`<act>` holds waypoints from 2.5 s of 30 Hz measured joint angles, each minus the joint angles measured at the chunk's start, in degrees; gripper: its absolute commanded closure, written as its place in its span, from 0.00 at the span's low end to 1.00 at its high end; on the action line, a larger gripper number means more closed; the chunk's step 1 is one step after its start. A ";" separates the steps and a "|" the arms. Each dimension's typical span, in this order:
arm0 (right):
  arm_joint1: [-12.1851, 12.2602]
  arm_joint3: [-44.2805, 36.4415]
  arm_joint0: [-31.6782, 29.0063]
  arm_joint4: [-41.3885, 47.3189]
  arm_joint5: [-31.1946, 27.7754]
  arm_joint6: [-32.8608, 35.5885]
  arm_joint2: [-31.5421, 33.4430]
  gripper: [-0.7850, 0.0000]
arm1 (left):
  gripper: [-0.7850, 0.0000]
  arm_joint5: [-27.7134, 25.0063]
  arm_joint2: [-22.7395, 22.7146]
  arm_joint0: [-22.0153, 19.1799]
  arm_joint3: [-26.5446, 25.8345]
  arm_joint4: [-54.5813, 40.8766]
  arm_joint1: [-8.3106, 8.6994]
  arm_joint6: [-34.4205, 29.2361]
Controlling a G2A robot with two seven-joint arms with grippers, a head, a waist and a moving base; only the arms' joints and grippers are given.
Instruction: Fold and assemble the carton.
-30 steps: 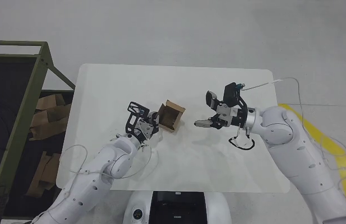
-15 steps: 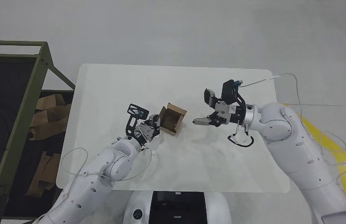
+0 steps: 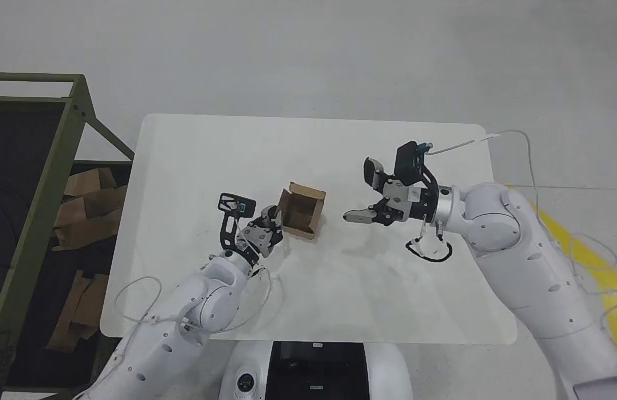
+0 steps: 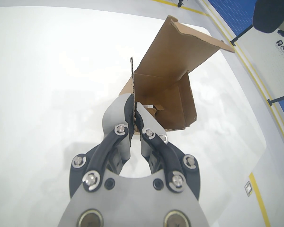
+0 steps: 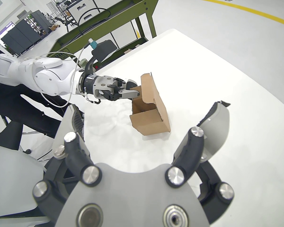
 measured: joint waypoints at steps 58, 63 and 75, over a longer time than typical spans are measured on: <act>-0.14 0.34 -0.38 -4.61 9.86 1.90 1.28 0.00 | 0.00 -21.15 -20.59 5.62 1.04 -7.09 -0.09 -10.52; -0.15 0.39 -0.40 -4.62 9.87 1.90 1.24 0.00 | 0.00 -21.55 -18.22 1.69 4.13 -7.02 -0.43 -13.13; -1.61 1.21 -0.39 -21.94 25.51 3.96 -5.53 0.00 | 0.00 -20.39 -11.75 -5.45 9.32 -5.55 -1.59 -16.51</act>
